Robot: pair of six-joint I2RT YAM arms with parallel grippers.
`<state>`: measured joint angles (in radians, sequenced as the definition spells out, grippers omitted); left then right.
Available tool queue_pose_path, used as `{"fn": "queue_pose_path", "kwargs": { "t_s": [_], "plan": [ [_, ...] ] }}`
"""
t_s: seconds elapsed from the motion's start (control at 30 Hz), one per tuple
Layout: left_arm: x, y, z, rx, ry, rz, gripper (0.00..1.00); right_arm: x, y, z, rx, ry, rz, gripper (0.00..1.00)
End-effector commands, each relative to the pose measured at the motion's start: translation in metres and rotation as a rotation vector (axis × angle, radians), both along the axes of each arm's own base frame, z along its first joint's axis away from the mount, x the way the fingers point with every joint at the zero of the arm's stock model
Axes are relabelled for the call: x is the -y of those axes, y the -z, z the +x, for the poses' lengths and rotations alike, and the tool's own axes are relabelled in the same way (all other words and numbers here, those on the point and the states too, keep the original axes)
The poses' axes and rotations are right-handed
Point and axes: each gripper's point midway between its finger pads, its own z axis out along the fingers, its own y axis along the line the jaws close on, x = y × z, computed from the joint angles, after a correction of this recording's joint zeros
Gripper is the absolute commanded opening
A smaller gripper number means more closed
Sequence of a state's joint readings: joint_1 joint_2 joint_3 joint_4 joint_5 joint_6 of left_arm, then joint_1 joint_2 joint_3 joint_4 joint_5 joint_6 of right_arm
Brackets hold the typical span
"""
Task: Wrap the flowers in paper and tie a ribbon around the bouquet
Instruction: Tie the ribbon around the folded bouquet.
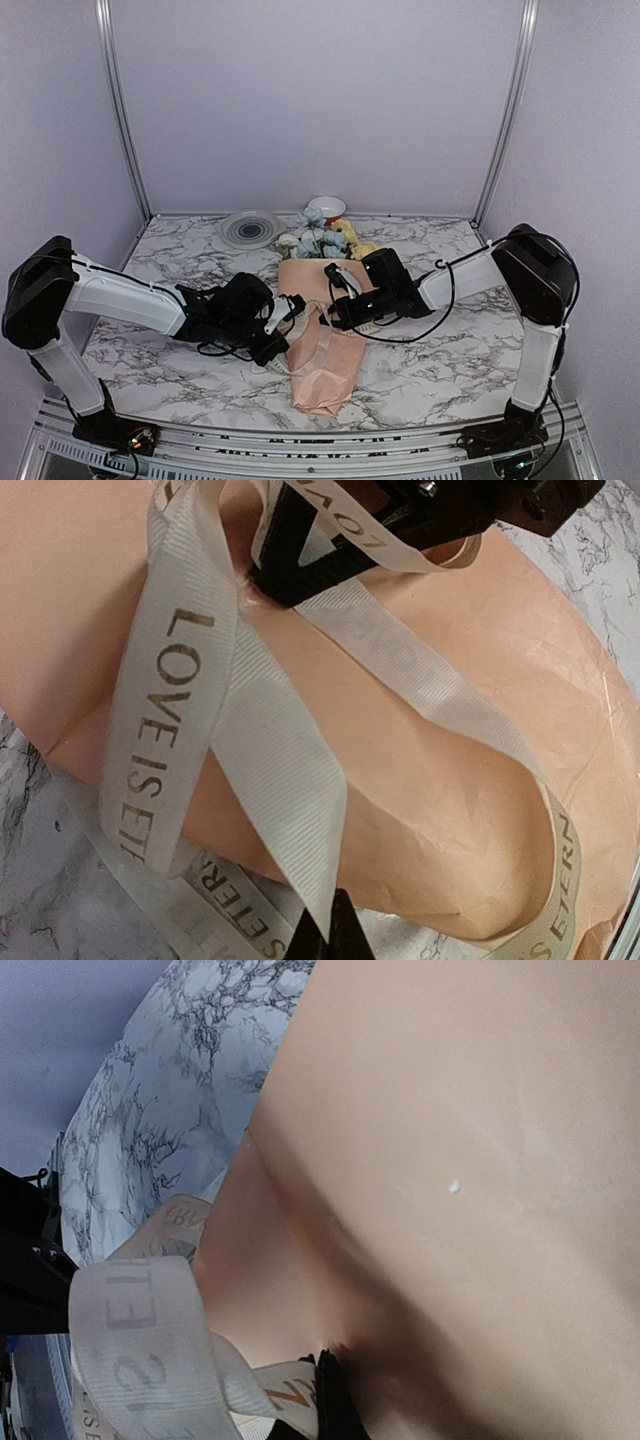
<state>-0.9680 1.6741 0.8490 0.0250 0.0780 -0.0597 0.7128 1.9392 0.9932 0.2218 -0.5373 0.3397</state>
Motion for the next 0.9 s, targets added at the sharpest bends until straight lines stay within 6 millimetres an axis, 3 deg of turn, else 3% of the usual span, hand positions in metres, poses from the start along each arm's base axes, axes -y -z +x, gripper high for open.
{"fn": "queue_pose_path", "kwargs": {
  "t_s": [0.0, 0.1, 0.27, 0.5, 0.7, 0.87],
  "plan": [
    [-0.002, -0.022, 0.012, 0.085, -0.041, -0.024, 0.00, 0.003, -0.018, 0.017, 0.059, 0.041, -0.027, 0.00],
    [-0.015, -0.034, 0.027, 0.163, -0.126, -0.025, 0.00, 0.020, -0.023, 0.033, 0.104, 0.126, -0.115, 0.00],
    [-0.042, -0.036, 0.037, 0.186, -0.200, -0.014, 0.00, 0.082, -0.032, 0.062, 0.127, 0.329, -0.205, 0.00],
    [-0.082, -0.017, 0.041, 0.155, -0.314, 0.041, 0.00, 0.140, -0.032, 0.064, 0.112, 0.447, -0.273, 0.00],
    [-0.107, -0.024, 0.050, 0.173, -0.415, 0.019, 0.00, 0.181, -0.042, 0.067, 0.105, 0.554, -0.276, 0.00],
    [-0.135, -0.017, 0.057, 0.188, -0.501, 0.086, 0.00, 0.216, -0.038, 0.068, 0.089, 0.650, -0.399, 0.00]
  ]
}}
